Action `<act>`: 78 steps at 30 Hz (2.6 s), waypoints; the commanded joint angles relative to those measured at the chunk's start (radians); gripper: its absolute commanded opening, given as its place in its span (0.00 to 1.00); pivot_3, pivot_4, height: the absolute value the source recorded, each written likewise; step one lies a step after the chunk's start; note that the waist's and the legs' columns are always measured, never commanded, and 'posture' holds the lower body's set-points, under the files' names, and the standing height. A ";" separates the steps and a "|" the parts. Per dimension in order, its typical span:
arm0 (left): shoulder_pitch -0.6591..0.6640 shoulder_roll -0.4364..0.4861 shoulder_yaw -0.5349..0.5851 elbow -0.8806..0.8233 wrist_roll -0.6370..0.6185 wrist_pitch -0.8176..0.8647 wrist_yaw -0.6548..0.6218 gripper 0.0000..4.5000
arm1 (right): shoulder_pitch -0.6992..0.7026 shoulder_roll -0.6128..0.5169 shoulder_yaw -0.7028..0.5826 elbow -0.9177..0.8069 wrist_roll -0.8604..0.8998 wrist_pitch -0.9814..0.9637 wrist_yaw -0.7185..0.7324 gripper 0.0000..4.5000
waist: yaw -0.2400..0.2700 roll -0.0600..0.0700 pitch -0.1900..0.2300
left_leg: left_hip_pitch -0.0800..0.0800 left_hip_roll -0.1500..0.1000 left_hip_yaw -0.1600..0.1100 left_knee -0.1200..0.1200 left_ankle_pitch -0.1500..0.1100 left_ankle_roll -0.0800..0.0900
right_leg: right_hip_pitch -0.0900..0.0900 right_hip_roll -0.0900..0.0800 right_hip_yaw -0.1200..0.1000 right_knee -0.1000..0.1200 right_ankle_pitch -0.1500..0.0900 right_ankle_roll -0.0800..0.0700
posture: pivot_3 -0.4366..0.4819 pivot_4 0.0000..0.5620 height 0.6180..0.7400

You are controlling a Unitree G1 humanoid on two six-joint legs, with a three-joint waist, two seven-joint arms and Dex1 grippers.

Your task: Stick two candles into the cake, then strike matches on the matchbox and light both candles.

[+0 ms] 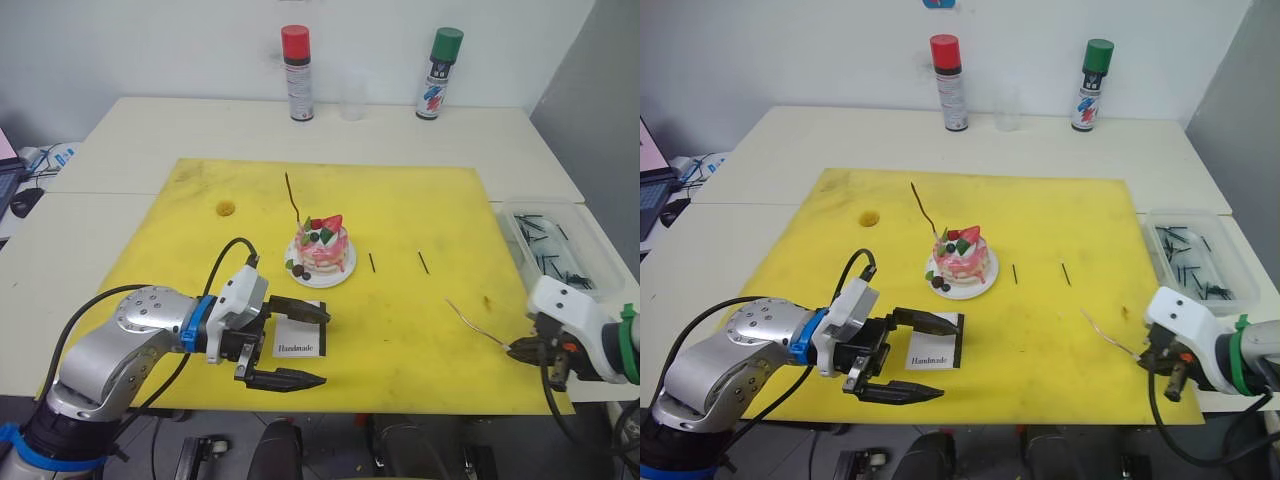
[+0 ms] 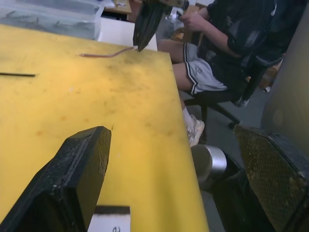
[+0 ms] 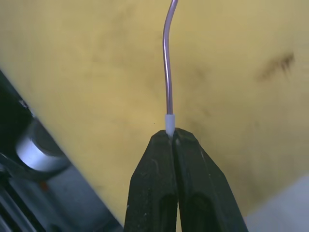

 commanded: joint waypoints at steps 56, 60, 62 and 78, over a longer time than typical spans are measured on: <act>0.016 -0.087 -0.110 -0.068 0.105 -0.101 0.107 1.00 | -0.325 -0.090 0.442 0.236 -0.267 -0.060 0.164 0.02 | -0.003 0.000 0.000 | 0.006 -0.001 0.003 0.003 0.000 0.000 | 0.002 0.000 0.003 0.006 0.000 0.001 | 0.48 0.27 1.00; 0.016 -0.097 -0.109 -0.063 0.105 -0.099 0.115 1.00 | -0.345 -0.100 0.426 0.260 -0.258 -0.055 0.183 0.02 | -0.003 0.000 0.000 | 0.006 -0.001 0.003 0.003 0.000 0.000 | 0.002 0.000 0.003 0.006 0.000 0.001 | 0.48 0.27 1.00; 0.017 -0.104 -0.103 -0.057 0.101 -0.093 0.126 1.00 | -0.365 -0.105 0.405 0.282 -0.252 -0.058 0.196 0.02 | -0.003 0.000 0.000 | 0.006 -0.001 0.003 0.003 0.000 0.000 | 0.002 0.000 0.003 0.007 0.000 0.001 | 0.48 0.27 1.00; 0.039 -0.047 0.185 0.007 -0.003 0.007 0.273 1.00 | -0.807 0.872 0.290 0.231 -0.079 -0.304 -0.240 0.02 | -0.017 0.000 0.001 | 0.005 0.000 0.000 0.002 0.000 0.000 | 0.002 0.001 0.002 0.008 0.004 0.006 | 0.48 0.27 1.00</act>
